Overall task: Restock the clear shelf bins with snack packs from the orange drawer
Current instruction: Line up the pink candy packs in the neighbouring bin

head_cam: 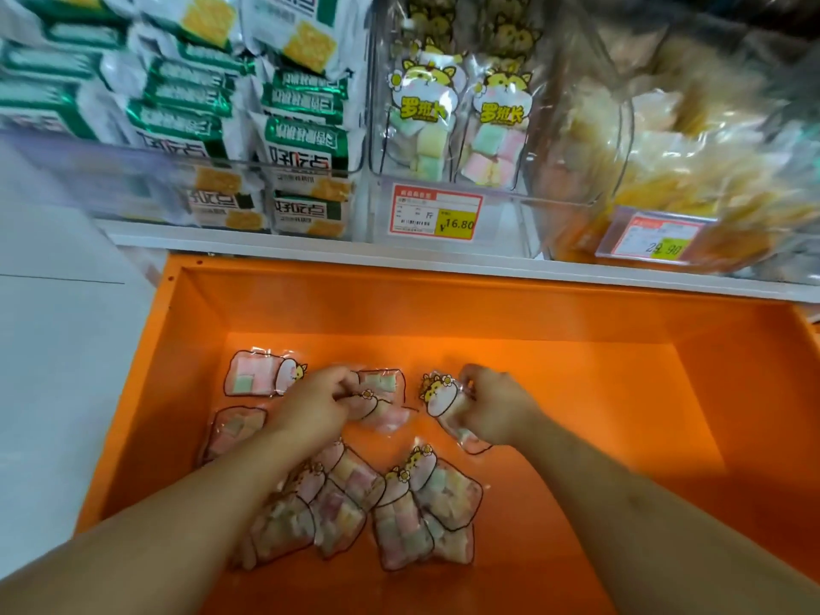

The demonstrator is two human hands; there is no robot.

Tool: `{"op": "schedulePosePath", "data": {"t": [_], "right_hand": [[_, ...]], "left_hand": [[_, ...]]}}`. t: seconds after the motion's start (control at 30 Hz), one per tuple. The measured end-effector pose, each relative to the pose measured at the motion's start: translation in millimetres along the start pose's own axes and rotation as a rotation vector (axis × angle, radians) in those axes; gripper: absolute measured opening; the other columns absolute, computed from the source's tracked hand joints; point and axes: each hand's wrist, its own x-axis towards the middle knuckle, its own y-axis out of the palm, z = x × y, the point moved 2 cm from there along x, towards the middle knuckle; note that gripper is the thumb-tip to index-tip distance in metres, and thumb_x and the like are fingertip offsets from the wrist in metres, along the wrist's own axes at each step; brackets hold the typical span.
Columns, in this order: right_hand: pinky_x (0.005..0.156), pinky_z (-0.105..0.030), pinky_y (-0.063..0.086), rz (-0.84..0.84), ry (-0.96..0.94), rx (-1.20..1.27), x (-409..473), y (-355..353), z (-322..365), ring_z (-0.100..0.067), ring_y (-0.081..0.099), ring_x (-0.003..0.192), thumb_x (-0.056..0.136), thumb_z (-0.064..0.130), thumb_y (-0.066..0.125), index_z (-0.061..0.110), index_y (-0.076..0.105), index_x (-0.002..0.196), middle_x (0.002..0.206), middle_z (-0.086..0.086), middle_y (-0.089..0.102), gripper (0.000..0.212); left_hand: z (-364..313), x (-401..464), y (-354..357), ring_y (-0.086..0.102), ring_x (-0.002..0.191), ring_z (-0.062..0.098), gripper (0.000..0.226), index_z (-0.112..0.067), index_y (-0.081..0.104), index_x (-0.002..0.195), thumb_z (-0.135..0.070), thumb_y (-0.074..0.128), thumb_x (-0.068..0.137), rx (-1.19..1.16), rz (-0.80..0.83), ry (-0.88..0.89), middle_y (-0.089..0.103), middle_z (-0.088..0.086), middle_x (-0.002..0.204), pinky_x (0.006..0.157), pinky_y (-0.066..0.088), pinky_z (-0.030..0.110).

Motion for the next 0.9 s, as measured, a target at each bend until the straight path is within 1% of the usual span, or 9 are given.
{"op": "schedulePosePath", "data": {"t": [0.1,0.17,0.27,0.33,0.47,0.57,0.67,0.77,0.9], "right_hand": [[0.059,-0.028,0.037,0.041,0.016,0.271,-18.2,-37.0,16.1,-0.014,0.047,0.065,0.079,0.029,0.092,0.019,0.054,0.089,0.080,0.003,0.049,0.040],[0.064,-0.032,0.030,0.113,-0.027,0.398,-37.7,-64.5,28.5,-0.019,0.034,0.066,0.082,0.023,0.091,0.019,0.038,0.075,0.074,0.004,0.032,0.054],[0.072,-0.034,0.024,0.145,-0.091,0.430,-82.1,-108.9,50.4,-0.018,0.033,0.075,0.081,0.023,0.091,0.017,0.042,0.076,0.077,-0.003,0.032,0.050],[0.070,-0.034,0.023,0.169,-0.154,0.464,-116.2,-134.9,62.8,-0.019,0.033,0.074,0.080,0.023,0.091,0.016,0.045,0.076,0.078,-0.005,0.032,0.047],[0.060,-0.030,0.027,0.165,-0.297,0.601,-183.7,-169.7,84.9,-0.012,0.036,0.061,0.087,0.017,0.086,0.022,0.050,0.058,0.065,0.004,0.037,0.047],[0.073,-0.037,0.027,0.106,-0.380,0.759,-210.6,-175.5,98.1,-0.025,0.039,0.076,0.075,0.035,0.095,-0.002,0.055,0.086,0.081,-0.010,0.040,0.056],[0.098,-0.058,0.050,0.078,-0.494,0.911,-219.8,-178.6,112.6,-0.047,0.064,0.102,0.073,0.031,0.096,-0.009,0.061,0.119,0.115,-0.034,0.065,0.070],[0.092,-0.046,0.058,0.097,-0.527,1.116,-226.9,-182.2,126.0,-0.034,0.073,0.107,0.078,0.015,0.085,0.004,0.075,0.118,0.121,-0.025,0.073,0.043],[0.071,-0.035,0.063,0.163,-0.528,1.242,-227.2,-176.5,142.7,-0.024,0.075,0.088,0.079,0.011,0.084,0.004,0.077,0.112,0.107,-0.016,0.075,0.035]], "left_hand": [[-38.2,-14.2,-32.0,0.070,0.095,0.013,0.018,-0.032,0.065,0.090,-0.018,0.073,0.097,-0.005,-0.011,0.112,0.073,-0.015,0.099,0.082,0.056,0.032],[-68.0,-30.5,-58.2,0.069,0.093,0.009,0.018,-0.033,0.066,0.091,-0.018,0.073,0.097,0.039,-0.017,0.185,0.070,-0.018,0.097,0.071,0.050,0.026],[-113.3,-67.6,-99.1,0.065,0.094,0.003,0.020,-0.035,0.070,0.085,-0.019,0.080,0.091,0.145,-0.045,0.301,0.070,-0.020,0.096,0.080,0.053,0.031],[-139.6,-98.2,-122.9,0.066,0.094,0.002,0.019,-0.033,0.073,0.084,-0.017,0.082,0.089,0.169,-0.013,0.357,0.071,-0.018,0.096,0.088,0.055,0.034],[-172.9,-159.8,-165.1,0.066,0.086,-0.001,0.019,-0.032,0.078,0.083,-0.015,0.080,0.091,0.027,-0.037,0.408,0.075,-0.013,0.092,0.079,0.050,0.028],[-177.9,-194.4,-180.2,0.075,0.093,0.017,0.011,-0.019,0.077,0.091,-0.008,0.075,0.094,-0.363,0.054,0.353,0.074,0.000,0.098,0.084,0.063,0.050],[-182.9,-211.5,-186.9,0.067,0.106,0.046,0.005,-0.003,0.065,0.101,-0.001,0.067,0.097,-0.782,0.230,0.366,0.069,0.019,0.108,0.092,0.055,0.070],[-192.8,-220.5,-190.9,0.066,0.111,0.049,0.011,-0.006,0.063,0.109,-0.004,0.055,0.101,-0.963,0.238,0.427,0.069,0.023,0.126,0.087,0.059,0.059],[-196.3,-214.8,-183.7,0.070,0.078,0.031,0.033,-0.006,0.068,0.117,0.009,0.044,0.100,-1.003,0.098,0.414,0.068,0.028,0.086,0.062,0.060,0.041]]}}
